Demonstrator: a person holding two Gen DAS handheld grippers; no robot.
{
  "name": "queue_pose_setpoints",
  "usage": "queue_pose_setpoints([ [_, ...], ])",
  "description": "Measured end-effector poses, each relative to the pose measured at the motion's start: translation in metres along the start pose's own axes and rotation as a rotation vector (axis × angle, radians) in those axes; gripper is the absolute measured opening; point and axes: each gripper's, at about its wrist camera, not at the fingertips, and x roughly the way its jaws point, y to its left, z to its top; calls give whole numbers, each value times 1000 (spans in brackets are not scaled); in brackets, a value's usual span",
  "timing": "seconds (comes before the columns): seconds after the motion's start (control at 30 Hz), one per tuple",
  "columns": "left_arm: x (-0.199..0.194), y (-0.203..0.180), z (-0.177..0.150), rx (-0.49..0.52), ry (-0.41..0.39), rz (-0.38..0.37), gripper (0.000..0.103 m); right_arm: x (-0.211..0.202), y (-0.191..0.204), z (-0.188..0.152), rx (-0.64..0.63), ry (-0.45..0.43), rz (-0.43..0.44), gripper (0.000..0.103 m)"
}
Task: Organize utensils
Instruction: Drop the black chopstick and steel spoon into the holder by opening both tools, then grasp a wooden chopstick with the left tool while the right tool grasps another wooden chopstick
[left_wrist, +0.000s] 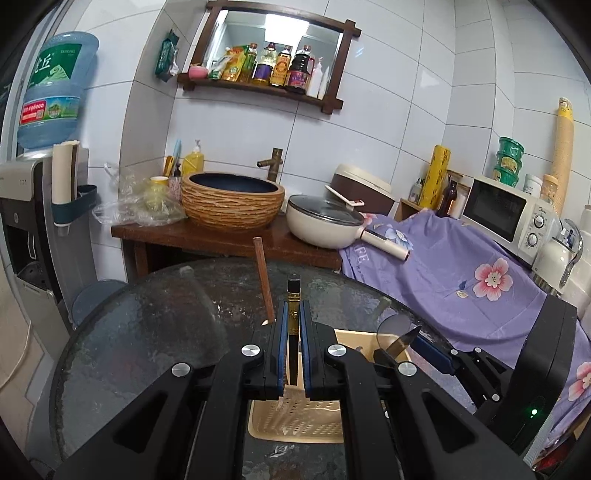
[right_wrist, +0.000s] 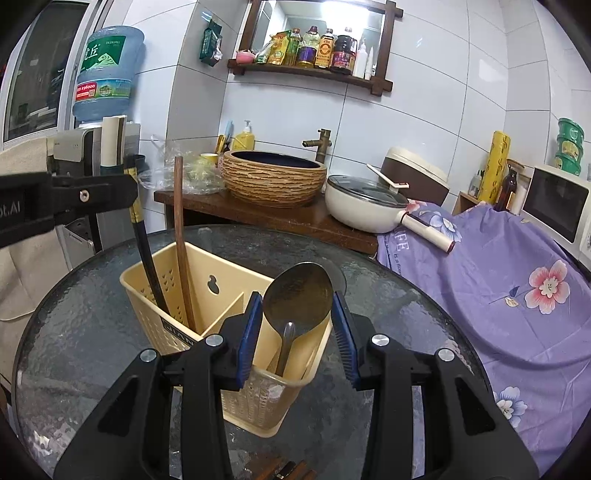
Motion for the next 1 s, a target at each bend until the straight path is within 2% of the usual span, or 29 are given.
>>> queue_pose_setpoints([
  [0.27,3,0,-4,4,29,4,6,-1,2,-3,-11,-3,-1,40],
  [0.3,3,0,-4,5,30,3,6,-2,2,-4,-12,-7,-2,44],
  [0.37,1,-1,-4,16,29,0,7,-5,1,-5,-19,-27,-15,64],
  [0.4,-1,-1,-5,22,27,-2,15,-7,0,-6,-20,-39,-16,66],
  [0.43,-3,-1,-5,24,24,-3,29,-9,0,-7,-20,-45,-13,66],
  [0.47,-5,0,-6,25,19,-4,35,-11,-1,-8,-19,-47,-9,66],
  [0.5,-9,1,-7,24,11,-5,48,-14,-2,-10,-15,-45,-3,66],
  [0.53,-12,2,-9,24,5,-4,54,-17,-4,-11,-6,-44,5,67],
  [0.6,-17,3,-14,30,11,-1,58,-24,-10,-15,25,-45,23,67],
  [0.7,-20,7,-24,30,48,-1,76,-34,-15,-23,56,-27,54,70],
  [0.83,-25,14,-42,19,110,14,78,-45,-22,-40,74,-5,75,70],
  [1.0,-26,23,-69,10,182,16,81,-49,-27,-67,88,78,102,70],
])
